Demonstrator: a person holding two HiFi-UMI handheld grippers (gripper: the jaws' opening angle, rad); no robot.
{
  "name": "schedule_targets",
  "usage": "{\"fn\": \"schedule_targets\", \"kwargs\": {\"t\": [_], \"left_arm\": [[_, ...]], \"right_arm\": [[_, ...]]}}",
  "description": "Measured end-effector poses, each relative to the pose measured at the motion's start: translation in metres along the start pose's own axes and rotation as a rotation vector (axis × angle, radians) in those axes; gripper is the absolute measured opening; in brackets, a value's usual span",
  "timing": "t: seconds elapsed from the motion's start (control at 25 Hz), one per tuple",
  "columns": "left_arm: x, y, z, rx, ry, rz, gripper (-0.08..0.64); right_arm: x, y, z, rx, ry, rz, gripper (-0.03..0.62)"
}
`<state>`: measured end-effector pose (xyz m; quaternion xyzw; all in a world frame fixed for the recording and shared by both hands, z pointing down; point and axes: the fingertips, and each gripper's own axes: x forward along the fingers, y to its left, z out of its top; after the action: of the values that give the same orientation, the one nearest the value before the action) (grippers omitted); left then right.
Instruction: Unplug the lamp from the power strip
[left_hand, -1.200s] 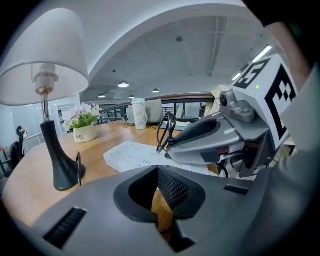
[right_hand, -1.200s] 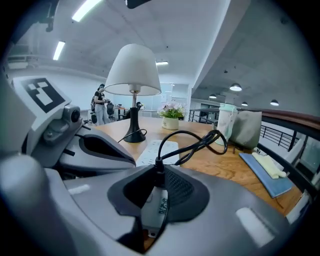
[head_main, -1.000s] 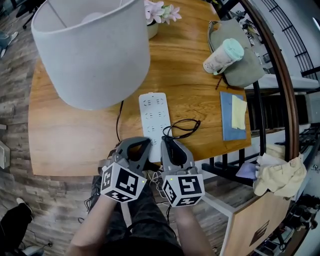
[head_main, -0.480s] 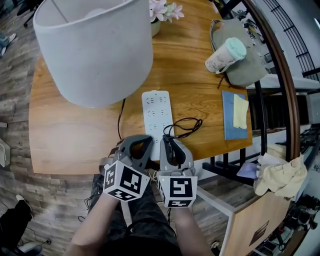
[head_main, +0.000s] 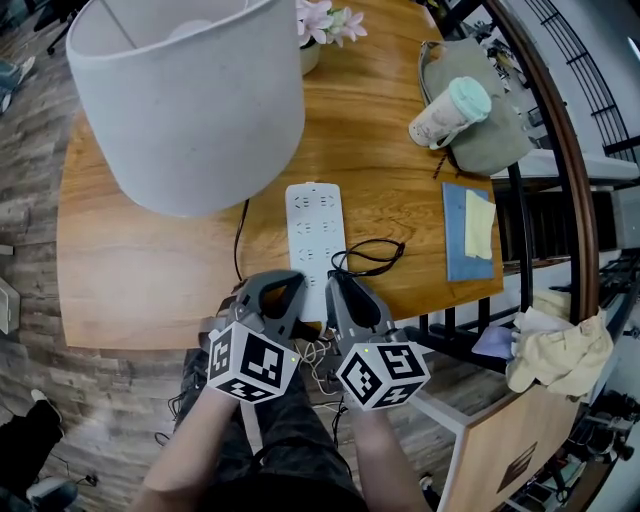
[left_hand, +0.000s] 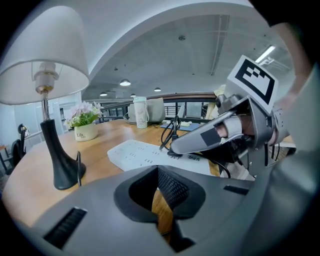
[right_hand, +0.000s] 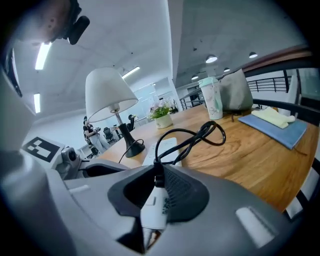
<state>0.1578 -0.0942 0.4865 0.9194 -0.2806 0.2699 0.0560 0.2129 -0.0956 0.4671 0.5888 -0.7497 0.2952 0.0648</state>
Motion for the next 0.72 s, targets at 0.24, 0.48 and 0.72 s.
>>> {"fn": "schedule_targets", "kwargs": {"t": [0.24, 0.48, 0.72], "left_arm": [[0.0, 0.0, 0.001, 0.005, 0.009, 0.003, -0.005], [0.0, 0.0, -0.001, 0.003, 0.007, 0.004, -0.005], [0.0, -0.001, 0.0, 0.012, 0.006, 0.003, -0.005]], "right_arm": [[0.001, 0.011, -0.003, -0.288, 0.012, -0.129, 0.069], [0.002, 0.012, -0.004, -0.263, 0.017, -0.124, 0.069], [-0.003, 0.002, 0.006, 0.037, -0.055, -0.035, 0.067]]}}
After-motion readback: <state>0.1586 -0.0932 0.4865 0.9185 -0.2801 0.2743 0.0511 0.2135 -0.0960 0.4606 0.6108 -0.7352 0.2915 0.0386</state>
